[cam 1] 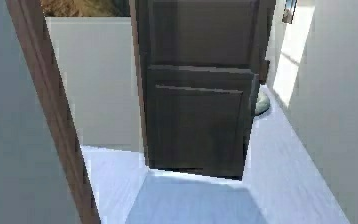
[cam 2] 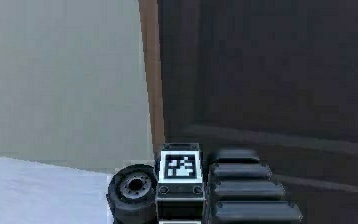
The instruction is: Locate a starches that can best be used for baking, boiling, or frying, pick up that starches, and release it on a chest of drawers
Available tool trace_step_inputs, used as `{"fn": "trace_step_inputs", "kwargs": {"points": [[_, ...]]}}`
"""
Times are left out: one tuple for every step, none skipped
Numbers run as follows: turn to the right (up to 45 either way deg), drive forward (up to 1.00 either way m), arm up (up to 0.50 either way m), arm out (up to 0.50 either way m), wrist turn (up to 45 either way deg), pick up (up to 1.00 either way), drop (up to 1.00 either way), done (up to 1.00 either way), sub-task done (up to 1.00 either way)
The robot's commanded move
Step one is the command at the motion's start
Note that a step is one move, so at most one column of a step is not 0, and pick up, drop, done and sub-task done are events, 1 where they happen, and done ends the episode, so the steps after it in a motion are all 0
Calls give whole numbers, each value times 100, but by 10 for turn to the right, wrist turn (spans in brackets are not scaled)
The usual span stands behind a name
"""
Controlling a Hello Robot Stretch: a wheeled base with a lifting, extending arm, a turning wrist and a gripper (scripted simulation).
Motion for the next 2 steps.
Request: {"fn": "trace_step_inputs", "kwargs": {"points": [[-90,0,0,0,0,0,0,0,0],[0,35,0,0,0,0,0,0,0]]}}
